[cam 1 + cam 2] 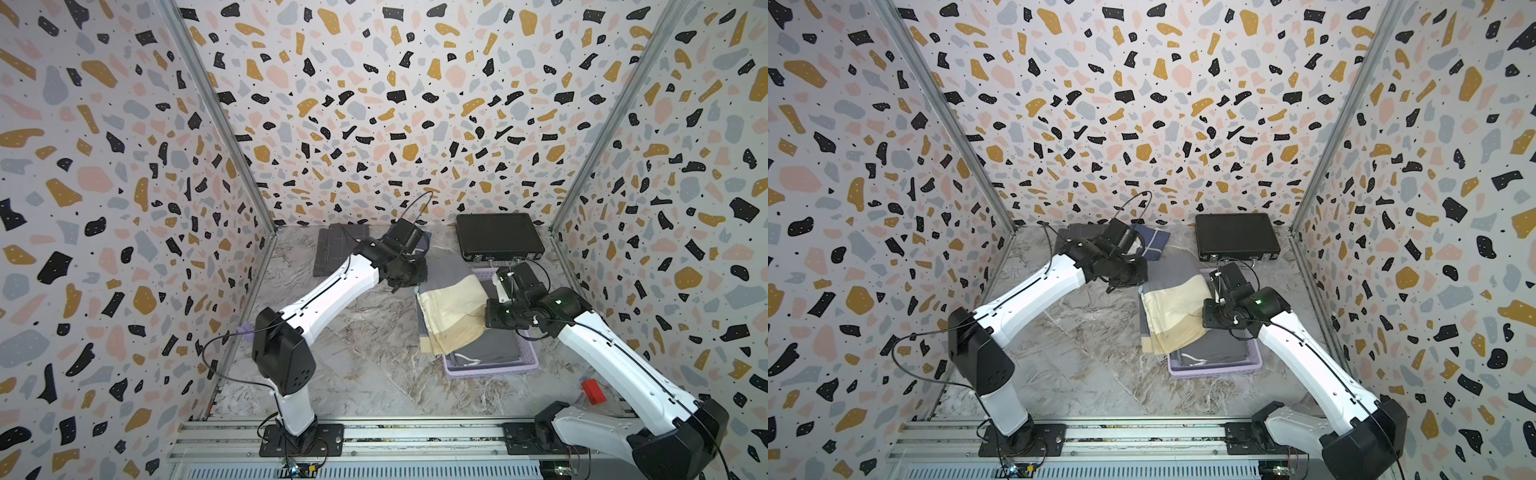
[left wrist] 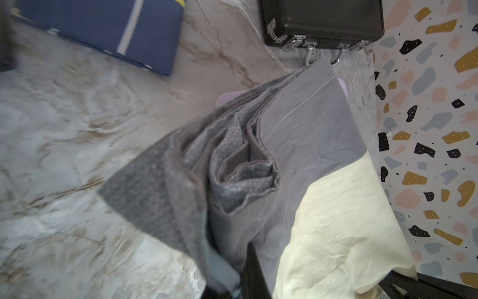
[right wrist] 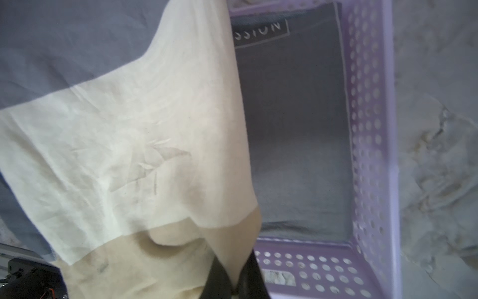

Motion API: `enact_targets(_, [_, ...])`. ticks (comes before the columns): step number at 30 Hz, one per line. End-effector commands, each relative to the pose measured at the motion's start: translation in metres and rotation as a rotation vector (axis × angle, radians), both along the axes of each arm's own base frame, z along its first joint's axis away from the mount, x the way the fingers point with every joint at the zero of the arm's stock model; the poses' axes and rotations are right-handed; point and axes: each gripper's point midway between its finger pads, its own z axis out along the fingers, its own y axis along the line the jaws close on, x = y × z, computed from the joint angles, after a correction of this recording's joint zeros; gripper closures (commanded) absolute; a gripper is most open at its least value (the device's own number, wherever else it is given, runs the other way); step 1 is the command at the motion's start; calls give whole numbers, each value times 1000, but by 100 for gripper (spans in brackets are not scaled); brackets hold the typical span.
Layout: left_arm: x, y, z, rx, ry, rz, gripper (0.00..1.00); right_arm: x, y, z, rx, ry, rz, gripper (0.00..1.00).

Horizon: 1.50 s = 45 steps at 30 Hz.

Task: Put the folded pillowcase in the basket
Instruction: Place the pillowcase in the basket.

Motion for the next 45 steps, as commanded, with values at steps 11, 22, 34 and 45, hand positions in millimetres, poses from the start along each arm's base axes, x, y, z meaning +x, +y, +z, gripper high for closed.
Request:
enact_targets(11, [19,-82,-34,-53,0,-72,100,-9,-65,-33,-60,133,-118,100])
enact_targets(22, [29,-106,-92,-26,73,-103,100,6,-73,-60,-31,186,-193,100])
enact_targets(34, [26,-90,-114,28,83,-79,61,1,-88,-90,-83,246,-233,87])
enact_targets(45, [16,-89,-21,-98,-19,-136,0,5,-96,-73,-102,179,-267,48])
